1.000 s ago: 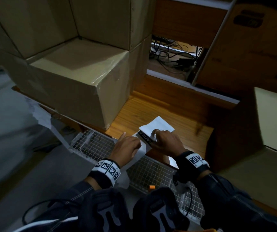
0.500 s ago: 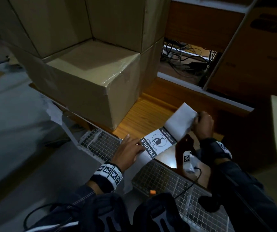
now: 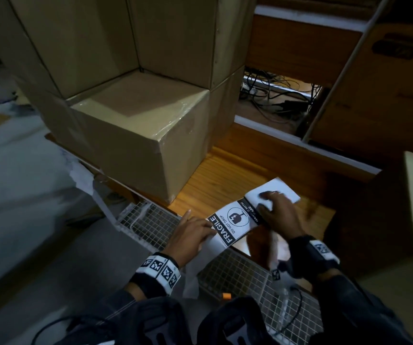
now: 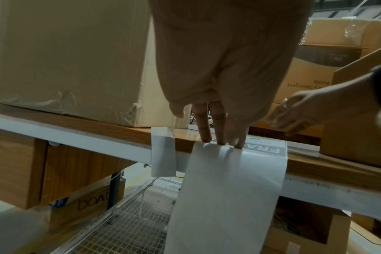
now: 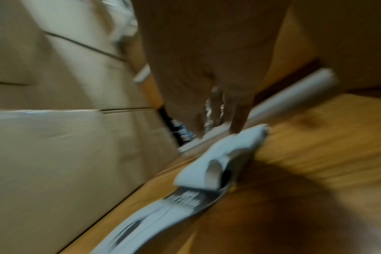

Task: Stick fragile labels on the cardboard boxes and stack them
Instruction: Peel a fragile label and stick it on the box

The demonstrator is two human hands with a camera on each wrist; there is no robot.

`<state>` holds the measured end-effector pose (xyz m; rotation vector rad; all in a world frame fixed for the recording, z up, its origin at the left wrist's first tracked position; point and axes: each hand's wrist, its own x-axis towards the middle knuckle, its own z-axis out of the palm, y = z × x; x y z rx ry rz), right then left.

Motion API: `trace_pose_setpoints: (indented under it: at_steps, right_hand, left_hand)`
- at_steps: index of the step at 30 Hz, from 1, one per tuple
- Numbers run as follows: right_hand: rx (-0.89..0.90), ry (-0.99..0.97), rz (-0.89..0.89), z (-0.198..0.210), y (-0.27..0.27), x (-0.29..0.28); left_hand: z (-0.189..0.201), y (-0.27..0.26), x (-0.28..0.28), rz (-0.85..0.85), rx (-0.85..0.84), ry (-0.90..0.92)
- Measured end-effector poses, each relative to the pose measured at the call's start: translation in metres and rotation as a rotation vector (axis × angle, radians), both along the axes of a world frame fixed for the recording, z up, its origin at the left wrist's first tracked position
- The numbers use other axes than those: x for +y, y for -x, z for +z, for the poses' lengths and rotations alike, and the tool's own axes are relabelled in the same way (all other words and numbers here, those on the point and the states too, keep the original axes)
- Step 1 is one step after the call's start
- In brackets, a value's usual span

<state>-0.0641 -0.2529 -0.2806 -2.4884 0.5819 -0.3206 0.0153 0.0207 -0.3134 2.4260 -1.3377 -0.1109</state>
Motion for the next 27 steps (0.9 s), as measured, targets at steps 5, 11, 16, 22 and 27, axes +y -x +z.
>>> trace_pose_setpoints:
  at_steps: [5,11,16,22,27]
  right_hand:
    - [0.139,-0.006,0.324,-0.007,0.008,0.058]
    - [0.282,0.213,0.351,-0.023,0.022,0.089]
    - [0.246,0.398,0.365,-0.030,0.033,0.102]
    - [0.255,0.230,0.415,-0.017,0.035,0.096]
    - [0.234,0.141,0.355,-0.016,0.037,0.092]
  left_hand:
    - [-0.010,0.001,0.007,0.010,-0.008,0.099]
    - [-0.022,0.002,0.015,0.032,-0.083,0.175]
    - [-0.035,0.009,0.024,0.072,-0.097,0.269]
    - [-0.034,0.023,0.032,0.117,-0.050,0.318]
    - [-0.040,0.037,0.028,0.131,-0.034,0.334]
